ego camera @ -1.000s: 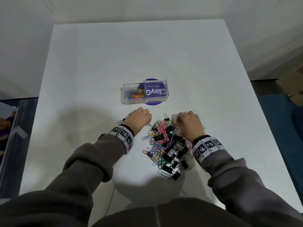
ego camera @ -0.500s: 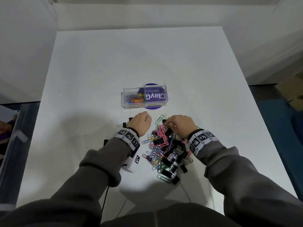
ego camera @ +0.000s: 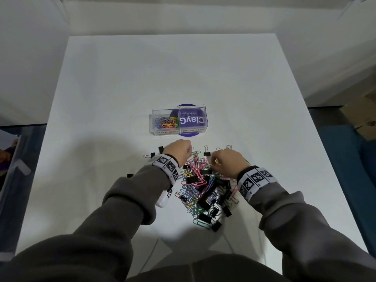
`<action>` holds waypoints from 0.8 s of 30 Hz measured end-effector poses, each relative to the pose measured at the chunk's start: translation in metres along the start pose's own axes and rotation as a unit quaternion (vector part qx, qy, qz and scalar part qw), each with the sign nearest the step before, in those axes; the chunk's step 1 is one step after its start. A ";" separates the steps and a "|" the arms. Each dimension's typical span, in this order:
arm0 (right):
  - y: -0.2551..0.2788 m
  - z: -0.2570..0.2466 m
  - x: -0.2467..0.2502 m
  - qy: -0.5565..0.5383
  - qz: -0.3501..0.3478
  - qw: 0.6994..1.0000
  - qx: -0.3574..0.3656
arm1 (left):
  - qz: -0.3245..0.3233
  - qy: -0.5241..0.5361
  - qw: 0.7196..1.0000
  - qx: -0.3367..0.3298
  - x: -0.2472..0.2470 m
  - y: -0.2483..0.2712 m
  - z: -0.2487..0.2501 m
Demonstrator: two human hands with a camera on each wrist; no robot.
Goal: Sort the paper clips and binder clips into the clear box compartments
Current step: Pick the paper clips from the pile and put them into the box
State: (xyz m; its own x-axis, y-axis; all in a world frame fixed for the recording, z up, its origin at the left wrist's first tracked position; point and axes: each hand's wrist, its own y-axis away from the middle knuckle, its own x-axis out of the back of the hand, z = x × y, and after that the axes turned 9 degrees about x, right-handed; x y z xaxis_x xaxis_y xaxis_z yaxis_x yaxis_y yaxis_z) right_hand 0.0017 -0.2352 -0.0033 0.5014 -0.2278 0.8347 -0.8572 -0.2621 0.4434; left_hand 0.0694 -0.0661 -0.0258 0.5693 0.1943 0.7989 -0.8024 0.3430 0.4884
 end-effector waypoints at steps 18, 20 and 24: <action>-0.051 -0.042 0.080 -0.023 0.149 0.988 0.041 | 0.225 0.068 0.971 -0.046 0.070 0.005 -0.040; -0.069 -0.052 0.081 -0.012 0.151 0.987 0.051 | 0.279 0.082 0.955 -0.059 0.056 0.018 -0.053; -0.104 -0.072 0.078 0.015 0.119 0.990 0.071 | 0.286 0.038 0.955 -0.065 0.015 0.046 -0.069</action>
State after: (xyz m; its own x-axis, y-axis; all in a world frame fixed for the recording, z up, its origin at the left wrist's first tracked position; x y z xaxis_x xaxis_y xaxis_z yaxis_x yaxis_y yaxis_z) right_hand 0.1222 -0.1584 0.0393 0.2826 -0.2724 0.9198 -0.9240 -0.3347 0.1848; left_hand 0.0534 0.0157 -0.0158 0.0601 0.4494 0.8913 -0.9597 0.2715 -0.0721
